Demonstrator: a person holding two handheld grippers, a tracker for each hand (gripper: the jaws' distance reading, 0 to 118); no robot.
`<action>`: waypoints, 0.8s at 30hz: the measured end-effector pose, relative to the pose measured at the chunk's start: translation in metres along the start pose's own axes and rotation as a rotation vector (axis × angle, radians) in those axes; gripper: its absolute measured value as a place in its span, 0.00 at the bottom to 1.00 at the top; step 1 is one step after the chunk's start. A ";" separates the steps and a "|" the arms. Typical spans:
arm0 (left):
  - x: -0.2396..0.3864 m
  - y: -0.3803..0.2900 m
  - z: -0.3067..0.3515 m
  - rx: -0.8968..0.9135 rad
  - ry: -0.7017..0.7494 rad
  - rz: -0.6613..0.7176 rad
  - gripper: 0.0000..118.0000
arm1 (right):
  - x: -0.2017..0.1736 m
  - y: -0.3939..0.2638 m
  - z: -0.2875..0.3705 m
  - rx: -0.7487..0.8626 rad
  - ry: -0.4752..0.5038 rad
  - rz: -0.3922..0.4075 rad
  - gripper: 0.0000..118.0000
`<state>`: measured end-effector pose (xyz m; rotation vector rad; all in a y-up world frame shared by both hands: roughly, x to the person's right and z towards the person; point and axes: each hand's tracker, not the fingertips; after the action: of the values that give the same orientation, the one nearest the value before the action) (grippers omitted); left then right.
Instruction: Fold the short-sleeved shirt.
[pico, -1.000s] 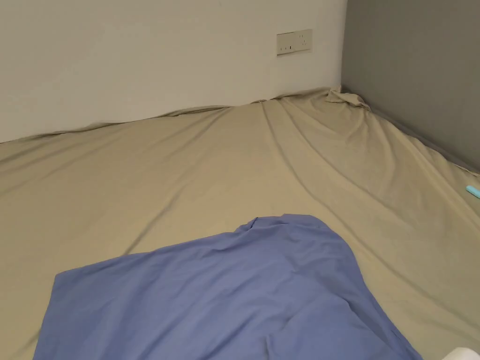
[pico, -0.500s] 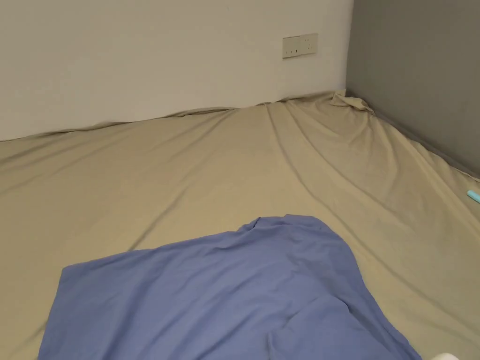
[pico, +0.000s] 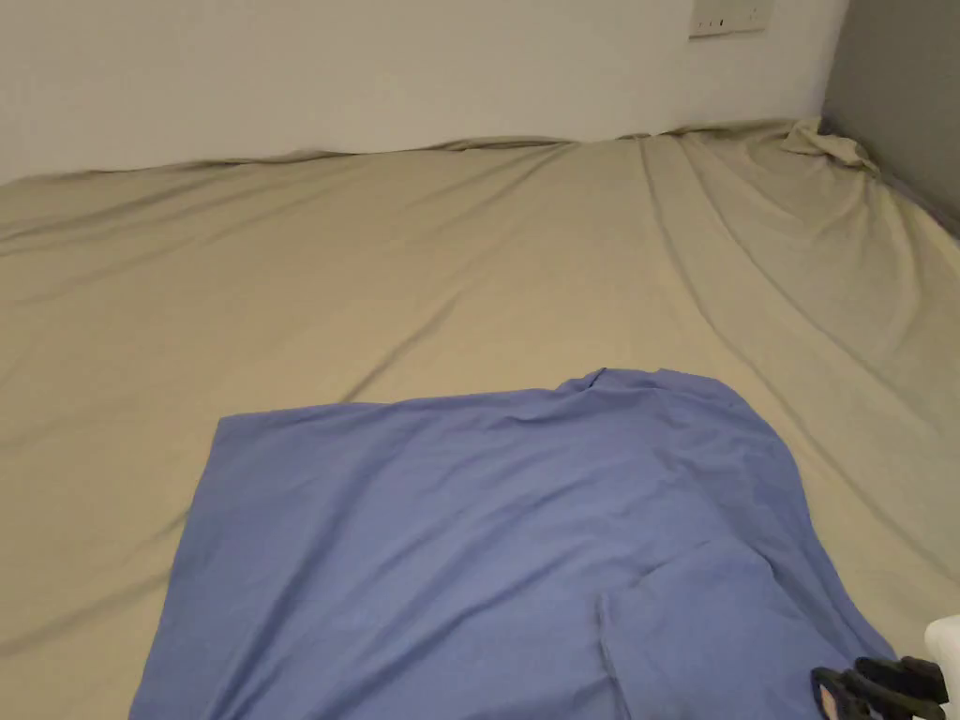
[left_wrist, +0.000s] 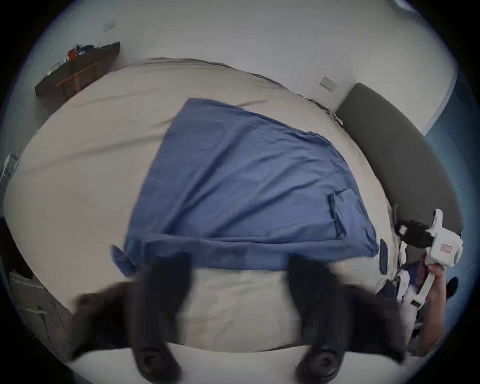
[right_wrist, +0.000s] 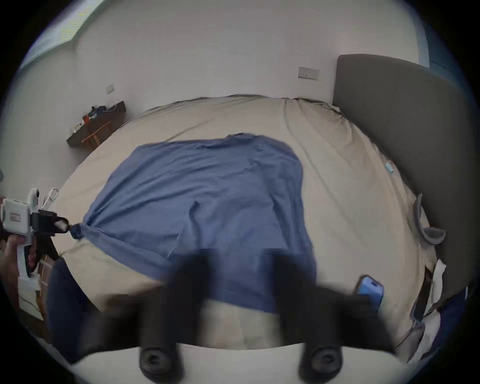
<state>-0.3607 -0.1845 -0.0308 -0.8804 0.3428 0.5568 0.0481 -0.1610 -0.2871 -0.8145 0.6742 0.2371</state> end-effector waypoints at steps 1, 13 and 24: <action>-0.003 -0.004 -0.006 -0.016 -0.008 0.020 0.02 | -0.005 -0.007 -0.007 -0.020 -0.002 -0.004 0.02; -0.061 0.016 -0.017 -0.008 0.387 -0.011 0.92 | -0.001 -0.024 -0.002 -0.056 0.104 -0.065 0.02; -0.077 0.024 -0.074 -0.115 0.223 0.150 0.75 | 0.013 -0.022 -0.010 -0.101 0.050 -0.141 0.02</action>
<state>-0.4414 -0.2555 -0.0516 -1.0368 0.5878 0.6229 0.0635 -0.1840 -0.2870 -0.9633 0.6521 0.1241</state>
